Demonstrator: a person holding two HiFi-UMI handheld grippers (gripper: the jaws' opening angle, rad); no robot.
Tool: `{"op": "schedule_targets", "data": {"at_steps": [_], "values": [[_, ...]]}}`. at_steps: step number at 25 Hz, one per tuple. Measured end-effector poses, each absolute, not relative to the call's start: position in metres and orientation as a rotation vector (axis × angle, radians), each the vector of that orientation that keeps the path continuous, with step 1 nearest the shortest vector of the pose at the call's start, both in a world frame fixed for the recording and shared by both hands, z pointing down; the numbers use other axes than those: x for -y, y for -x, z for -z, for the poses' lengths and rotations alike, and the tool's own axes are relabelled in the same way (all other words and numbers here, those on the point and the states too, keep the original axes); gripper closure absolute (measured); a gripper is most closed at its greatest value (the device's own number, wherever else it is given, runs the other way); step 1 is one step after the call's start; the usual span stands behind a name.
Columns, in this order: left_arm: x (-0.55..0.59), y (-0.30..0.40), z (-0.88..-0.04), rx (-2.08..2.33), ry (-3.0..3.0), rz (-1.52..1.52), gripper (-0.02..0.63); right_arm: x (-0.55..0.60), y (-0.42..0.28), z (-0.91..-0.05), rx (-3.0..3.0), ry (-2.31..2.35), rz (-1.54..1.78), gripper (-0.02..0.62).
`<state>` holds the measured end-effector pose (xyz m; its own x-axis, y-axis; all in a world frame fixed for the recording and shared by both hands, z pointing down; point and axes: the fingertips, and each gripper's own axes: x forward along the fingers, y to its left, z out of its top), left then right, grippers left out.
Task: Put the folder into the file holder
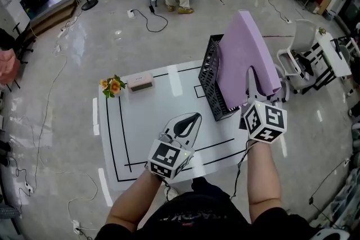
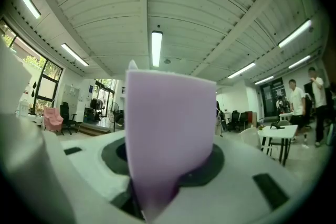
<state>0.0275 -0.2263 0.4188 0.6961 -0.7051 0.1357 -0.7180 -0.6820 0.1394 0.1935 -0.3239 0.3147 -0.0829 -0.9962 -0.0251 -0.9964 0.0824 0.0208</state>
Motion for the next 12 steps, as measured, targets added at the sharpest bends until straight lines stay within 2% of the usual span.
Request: {"op": "schedule_targets", "data": {"at_steps": [12], "values": [[0.222, -0.018, -0.418, 1.154, -2.709, -0.089, 0.603, 0.323, -0.186, -0.33, -2.325, 2.152, -0.013, 0.42]]}}
